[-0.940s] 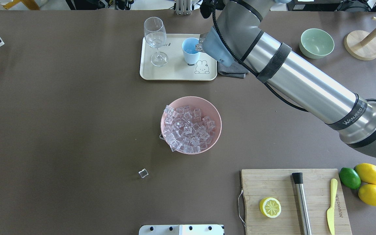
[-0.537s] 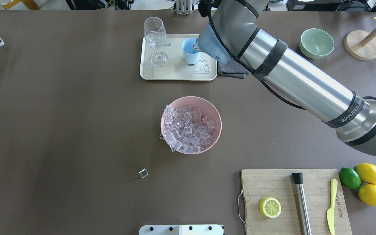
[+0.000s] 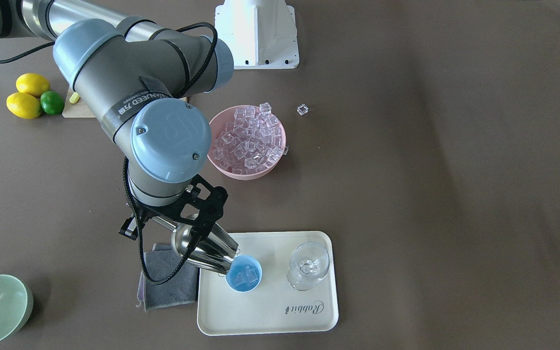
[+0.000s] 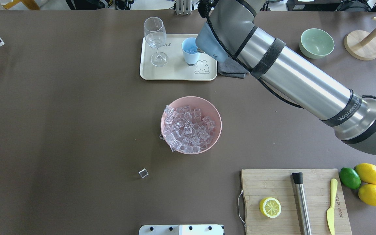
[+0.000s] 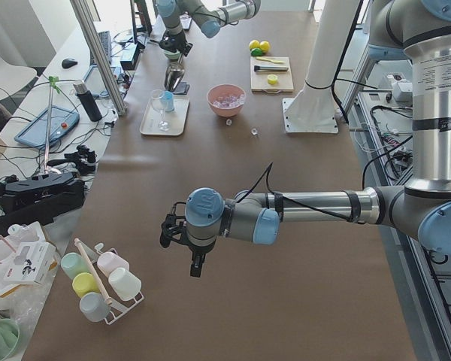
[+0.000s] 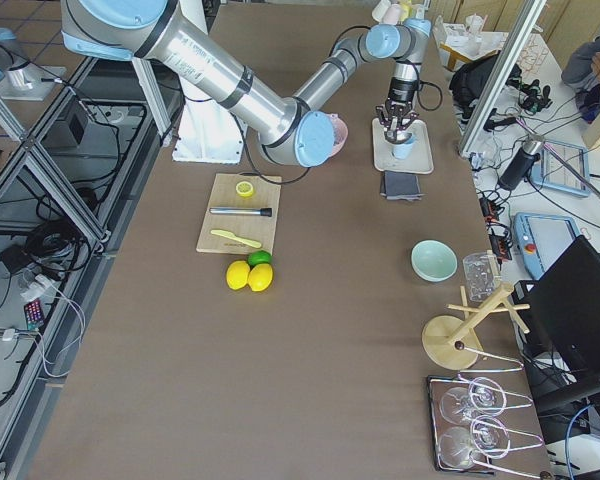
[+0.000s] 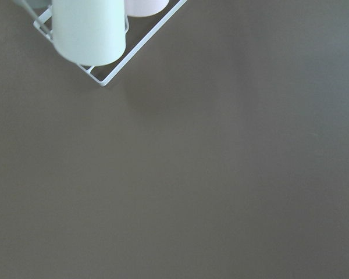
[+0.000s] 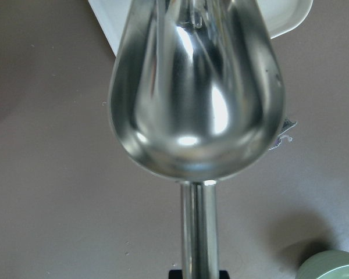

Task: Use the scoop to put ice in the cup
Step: 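Carry the empty scoop back and lower it onto the table with the right gripper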

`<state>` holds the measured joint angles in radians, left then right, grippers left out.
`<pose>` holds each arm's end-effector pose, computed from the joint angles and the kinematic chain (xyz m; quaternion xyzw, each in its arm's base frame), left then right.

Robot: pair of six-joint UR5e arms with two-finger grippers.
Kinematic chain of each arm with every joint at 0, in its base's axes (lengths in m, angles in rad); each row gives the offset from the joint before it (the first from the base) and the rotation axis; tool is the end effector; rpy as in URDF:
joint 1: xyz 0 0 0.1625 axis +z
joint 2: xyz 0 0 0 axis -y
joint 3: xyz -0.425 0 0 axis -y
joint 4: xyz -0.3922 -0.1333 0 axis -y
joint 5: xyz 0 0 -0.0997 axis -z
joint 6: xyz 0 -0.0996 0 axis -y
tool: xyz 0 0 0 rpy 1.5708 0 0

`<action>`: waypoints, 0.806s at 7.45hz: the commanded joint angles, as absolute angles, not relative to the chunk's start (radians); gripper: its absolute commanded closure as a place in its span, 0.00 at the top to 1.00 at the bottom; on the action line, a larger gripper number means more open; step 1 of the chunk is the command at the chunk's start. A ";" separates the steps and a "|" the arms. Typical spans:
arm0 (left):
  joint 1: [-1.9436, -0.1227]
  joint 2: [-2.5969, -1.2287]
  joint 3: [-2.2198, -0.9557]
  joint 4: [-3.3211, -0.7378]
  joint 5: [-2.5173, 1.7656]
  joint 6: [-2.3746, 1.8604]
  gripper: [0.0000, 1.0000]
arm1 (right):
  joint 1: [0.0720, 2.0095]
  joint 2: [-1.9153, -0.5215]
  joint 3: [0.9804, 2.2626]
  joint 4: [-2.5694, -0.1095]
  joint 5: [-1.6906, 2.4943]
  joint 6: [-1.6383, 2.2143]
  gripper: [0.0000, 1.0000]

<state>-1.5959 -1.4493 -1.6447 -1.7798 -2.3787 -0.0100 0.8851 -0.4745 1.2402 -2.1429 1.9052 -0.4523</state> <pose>-0.0726 -0.4480 0.6549 0.0771 0.3912 0.0156 0.9169 -0.4140 -0.6649 0.1580 0.0754 -0.1756 -0.5423 0.8181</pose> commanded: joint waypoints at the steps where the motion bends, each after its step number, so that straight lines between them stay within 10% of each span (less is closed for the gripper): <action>1: -1.597 -1.453 -1.647 -1.610 -2.368 -0.009 0.99 | 0.902 -0.549 1.375 -2.184 1.919 -0.456 0.00; 6: -1.588 -1.463 -1.661 -1.603 -2.290 -0.008 0.99 | 1.066 -1.120 1.950 -2.119 2.115 0.075 0.00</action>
